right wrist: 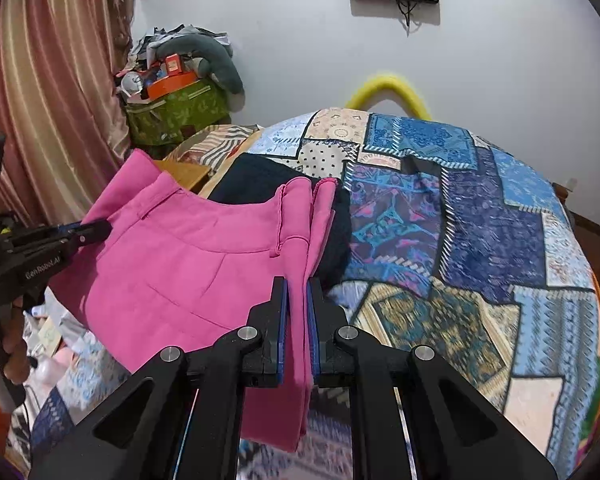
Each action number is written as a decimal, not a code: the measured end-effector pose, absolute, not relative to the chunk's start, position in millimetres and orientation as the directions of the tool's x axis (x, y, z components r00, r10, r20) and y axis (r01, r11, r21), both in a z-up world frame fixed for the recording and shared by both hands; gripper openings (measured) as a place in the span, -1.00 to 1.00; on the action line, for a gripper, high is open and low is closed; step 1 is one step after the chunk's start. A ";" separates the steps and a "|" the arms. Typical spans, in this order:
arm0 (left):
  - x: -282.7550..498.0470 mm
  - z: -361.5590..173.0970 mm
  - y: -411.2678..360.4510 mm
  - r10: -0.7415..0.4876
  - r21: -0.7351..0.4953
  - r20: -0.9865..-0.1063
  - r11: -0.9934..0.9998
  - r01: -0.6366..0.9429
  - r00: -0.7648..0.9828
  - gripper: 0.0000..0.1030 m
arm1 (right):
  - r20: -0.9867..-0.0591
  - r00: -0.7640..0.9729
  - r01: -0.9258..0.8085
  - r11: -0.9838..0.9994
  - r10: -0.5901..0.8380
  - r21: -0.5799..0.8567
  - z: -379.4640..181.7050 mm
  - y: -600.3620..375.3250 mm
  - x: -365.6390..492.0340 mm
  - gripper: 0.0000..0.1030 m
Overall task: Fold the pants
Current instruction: 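Carry the trousers onto the navy garment and lay them down with both grippers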
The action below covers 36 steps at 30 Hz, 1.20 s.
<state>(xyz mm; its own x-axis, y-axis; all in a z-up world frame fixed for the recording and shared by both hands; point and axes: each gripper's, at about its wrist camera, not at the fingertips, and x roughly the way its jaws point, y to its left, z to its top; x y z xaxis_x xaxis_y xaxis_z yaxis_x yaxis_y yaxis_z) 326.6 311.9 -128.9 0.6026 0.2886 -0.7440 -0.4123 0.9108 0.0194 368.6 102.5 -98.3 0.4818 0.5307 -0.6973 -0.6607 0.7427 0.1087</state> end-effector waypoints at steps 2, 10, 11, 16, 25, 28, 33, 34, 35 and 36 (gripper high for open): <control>338.0 -144.8 322.9 0.299 0.022 -0.753 0.902 -0.432 0.586 -0.81 | -0.698 0.483 -0.660 0.744 0.528 0.106 -105.6 113.9 374.5 -0.84; 361.8 -215.8 358.7 0.288 0.024 -0.847 0.860 -0.509 0.446 -0.76 | -0.735 0.498 -0.644 0.764 0.461 0.042 -141.1 129.5 385.8 -0.86; 360.5 -217.6 360.8 0.285 0.016 -0.847 0.857 -0.515 0.448 -0.73 | -0.744 0.491 -0.641 0.766 0.452 0.042 -143.5 127.7 387.1 -0.86; 343.2 -213.8 364.8 0.279 0.019 -0.854 0.860 -0.510 0.439 -0.36 | -0.794 0.449 -0.664 0.747 0.409 0.009 -153.3 116.3 377.0 -0.84; 280.4 -139.1 327.5 0.286 0.009 -0.772 0.897 -0.441 0.567 0.13 | -0.688 0.492 -0.687 0.723 0.534 0.070 -92.6 84.7 324.2 -0.56; 253.1 -100.1 304.6 0.296 0.003 -0.713 0.908 -0.419 0.636 0.13 | -0.624 0.512 -0.700 0.708 0.591 0.096 -59.8 70.5 302.3 -0.56; 197.0 -31.4 260.3 0.231 -0.056 -0.602 0.943 -0.329 0.764 0.13 | -0.488 0.546 -0.730 0.673 0.681 0.123 -0.3 38.9 251.4 -0.56; 184.3 -18.9 252.7 0.223 -0.060 -0.579 0.948 -0.314 0.784 0.13 | -0.467 0.548 -0.736 0.665 0.694 0.125 7.9 33.8 242.2 -0.56; 170.5 -6.5 244.1 0.218 -0.060 -0.553 0.952 -0.299 0.804 0.13 | -0.440 0.551 -0.745 0.656 0.709 0.125 19.5 26.6 228.7 -0.56; 156.8 4.9 235.2 0.219 -0.056 -0.527 0.955 -0.290 0.821 0.13 | -0.417 0.553 -0.752 0.648 0.721 0.123 27.3 21.3 218.3 -0.56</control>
